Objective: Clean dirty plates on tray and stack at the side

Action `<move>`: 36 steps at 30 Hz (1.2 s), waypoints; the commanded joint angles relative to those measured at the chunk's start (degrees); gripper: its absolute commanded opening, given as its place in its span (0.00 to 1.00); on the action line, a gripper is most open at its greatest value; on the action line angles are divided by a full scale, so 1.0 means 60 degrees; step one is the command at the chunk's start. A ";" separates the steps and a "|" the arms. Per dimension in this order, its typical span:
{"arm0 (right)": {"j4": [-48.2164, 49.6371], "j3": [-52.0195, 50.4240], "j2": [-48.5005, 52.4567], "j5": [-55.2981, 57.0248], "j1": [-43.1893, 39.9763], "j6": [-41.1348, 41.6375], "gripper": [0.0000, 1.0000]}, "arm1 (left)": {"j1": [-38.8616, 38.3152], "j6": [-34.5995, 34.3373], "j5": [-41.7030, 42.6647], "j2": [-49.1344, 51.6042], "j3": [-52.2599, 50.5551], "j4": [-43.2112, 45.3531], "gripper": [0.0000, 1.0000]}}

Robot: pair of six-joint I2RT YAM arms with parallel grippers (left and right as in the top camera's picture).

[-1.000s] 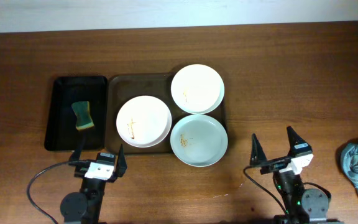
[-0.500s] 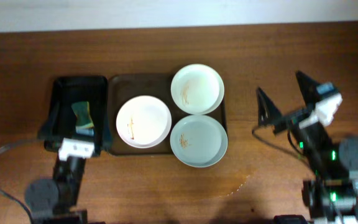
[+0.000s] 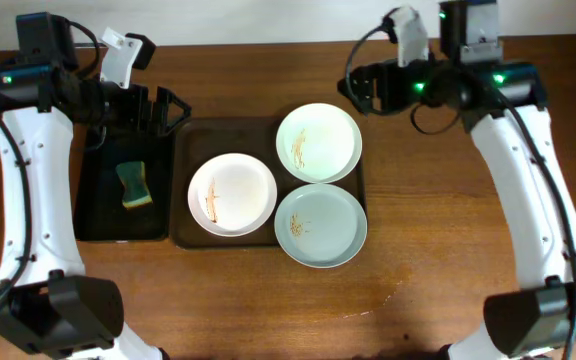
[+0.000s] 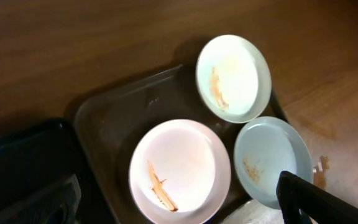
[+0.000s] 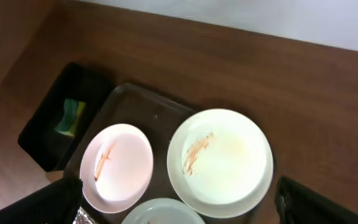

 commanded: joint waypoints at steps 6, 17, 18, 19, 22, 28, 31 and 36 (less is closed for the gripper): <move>0.0892 0.0251 0.1432 0.1770 0.2255 0.2626 0.85 | 0.0295 -0.0951 -0.1461 0.0076 0.0255 0.0339 0.99; -0.0124 0.0251 0.5056 0.3985 0.4863 0.4994 0.55 | 0.1392 -0.3187 -0.4360 0.1056 0.0229 0.0251 0.91; -0.0149 0.0251 0.5246 0.3985 0.4863 0.5027 0.55 | 0.1392 -0.3187 -0.4357 0.1239 0.0229 0.0229 0.91; -0.0160 0.0251 0.5391 0.3989 0.4860 0.5027 0.52 | 0.1392 -0.3187 -0.4357 0.1402 0.0226 0.0229 0.90; 0.0036 0.0251 0.5635 0.3985 0.4863 0.5089 0.40 | 0.1373 -0.3187 -0.4353 0.1679 0.0226 0.0233 0.77; 0.0222 0.0251 0.5949 0.3982 0.4863 0.5278 0.04 | 0.1308 -0.3406 -0.4069 0.2240 0.0219 -0.0142 0.62; 0.0361 0.0251 0.5949 0.3982 0.4863 0.5275 0.04 | 0.1308 -0.3840 -0.3982 0.2346 -0.0484 -0.0120 0.55; 0.0390 0.0251 0.5949 0.3982 0.4863 0.5275 0.04 | 0.1191 -0.4375 -0.4648 0.2353 -0.2885 0.1494 0.47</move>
